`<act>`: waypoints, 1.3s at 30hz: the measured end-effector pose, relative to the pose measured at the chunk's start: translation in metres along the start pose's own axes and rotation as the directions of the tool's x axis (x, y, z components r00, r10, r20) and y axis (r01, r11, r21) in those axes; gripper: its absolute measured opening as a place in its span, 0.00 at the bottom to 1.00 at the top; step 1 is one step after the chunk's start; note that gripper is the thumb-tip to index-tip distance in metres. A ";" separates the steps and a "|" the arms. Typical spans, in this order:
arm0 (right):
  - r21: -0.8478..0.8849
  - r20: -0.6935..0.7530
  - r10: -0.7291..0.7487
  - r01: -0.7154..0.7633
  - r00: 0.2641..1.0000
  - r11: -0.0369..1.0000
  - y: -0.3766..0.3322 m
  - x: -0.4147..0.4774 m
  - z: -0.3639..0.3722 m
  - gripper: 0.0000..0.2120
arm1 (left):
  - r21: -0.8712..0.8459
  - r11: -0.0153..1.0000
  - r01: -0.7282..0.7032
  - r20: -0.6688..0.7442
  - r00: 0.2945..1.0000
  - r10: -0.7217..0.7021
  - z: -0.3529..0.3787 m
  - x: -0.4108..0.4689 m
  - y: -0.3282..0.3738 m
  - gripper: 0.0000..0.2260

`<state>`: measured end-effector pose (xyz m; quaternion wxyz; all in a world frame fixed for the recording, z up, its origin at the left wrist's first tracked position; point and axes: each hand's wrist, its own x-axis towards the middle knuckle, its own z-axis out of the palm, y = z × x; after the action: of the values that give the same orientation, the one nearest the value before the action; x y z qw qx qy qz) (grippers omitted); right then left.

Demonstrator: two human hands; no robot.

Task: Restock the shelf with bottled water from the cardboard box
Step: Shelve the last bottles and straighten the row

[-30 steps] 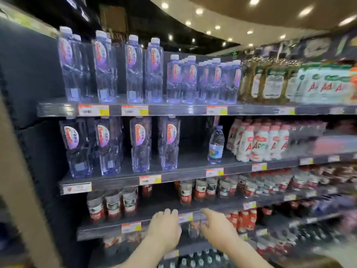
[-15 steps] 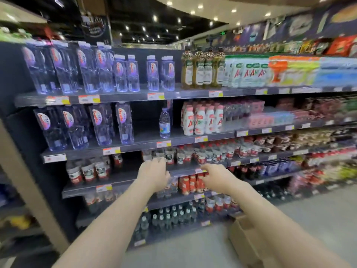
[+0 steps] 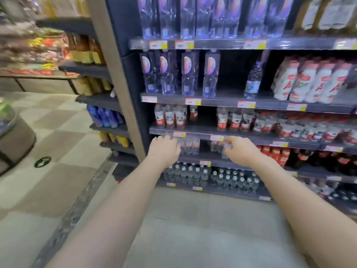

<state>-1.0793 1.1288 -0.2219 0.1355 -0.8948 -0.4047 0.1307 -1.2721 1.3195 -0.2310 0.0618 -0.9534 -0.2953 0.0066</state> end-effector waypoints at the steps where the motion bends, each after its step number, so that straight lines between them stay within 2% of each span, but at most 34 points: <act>1: -0.002 0.031 -0.025 0.025 0.999 1.000 -0.022 0.015 0.016 0.24 | 0.018 1.000 0.026 0.014 1.000 -0.026 0.011 -0.004 -0.028 0.20; 7: 0.012 0.180 -0.123 0.123 0.976 0.992 -0.173 0.104 0.114 0.26 | 0.002 0.974 0.227 0.155 0.962 -0.224 0.079 -0.024 -0.220 0.20; 12: 0.052 0.251 -0.172 0.164 0.953 0.985 -0.273 0.170 0.192 0.22 | -0.061 0.906 0.419 0.307 0.872 -0.383 0.147 -0.024 -0.352 0.23; 15: 0.069 0.291 -0.170 0.156 0.942 0.985 -0.311 0.207 0.238 0.25 | -0.057 0.868 0.493 0.422 0.800 -0.427 0.197 -0.015 -0.404 0.24; 20: 0.095 0.380 -0.105 0.074 0.919 0.993 -0.346 0.281 0.318 0.24 | -0.053 0.859 0.509 0.499 0.759 -0.418 0.274 0.021 -0.465 0.22; 23: 0.104 0.428 -0.082 0.041 0.900 0.994 -0.367 0.340 0.368 0.23 | -0.098 0.830 0.550 0.514 0.742 -0.431 0.317 0.065 -0.502 0.25; 28: 0.108 0.491 -0.027 -0.030 0.871 0.994 -0.403 0.421 0.455 0.28 | -0.329 0.606 0.724 0.558 0.667 -0.494 0.396 0.138 -0.555 0.26; 31: 0.083 0.532 0.060 -0.123 0.845 0.989 -0.408 0.447 0.510 0.29 | -0.321 0.620 0.716 0.611 0.657 -0.442 0.446 0.160 -0.573 0.27; 34: 0.054 0.559 0.157 -0.224 0.814 0.973 -0.398 0.462 0.571 0.25 | -0.329 0.607 0.724 0.666 0.633 -0.394 0.505 0.175 -0.583 0.30; 39: 0.028 0.570 0.290 -0.371 0.769 0.928 -0.380 0.474 0.676 0.31 | -0.315 0.623 0.716 0.746 0.592 -0.304 0.624 0.190 -0.597 0.36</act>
<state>-1.2709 1.8233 -0.7764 0.0488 -0.8632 -0.2522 0.4347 -1.4820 1.9861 -0.7728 -0.3395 -0.7248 -0.5605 0.2128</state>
